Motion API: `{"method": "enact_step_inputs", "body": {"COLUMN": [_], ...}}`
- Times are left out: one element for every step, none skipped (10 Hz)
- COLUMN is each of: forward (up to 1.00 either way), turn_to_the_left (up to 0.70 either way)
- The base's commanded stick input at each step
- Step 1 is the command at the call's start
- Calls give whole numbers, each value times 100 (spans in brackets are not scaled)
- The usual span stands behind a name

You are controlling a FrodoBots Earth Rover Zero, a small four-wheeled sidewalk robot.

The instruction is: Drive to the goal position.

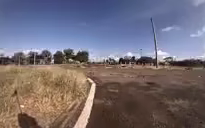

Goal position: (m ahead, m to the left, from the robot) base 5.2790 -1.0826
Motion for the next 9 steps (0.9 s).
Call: {"method": "enact_step_inputs", "body": {"forward": [45, 45, 45, 45, 45, 45, 45, 45, 45], "turn_to_the_left": [0, 0, 0, 0, 0, 0, 0, 0, 0]}}
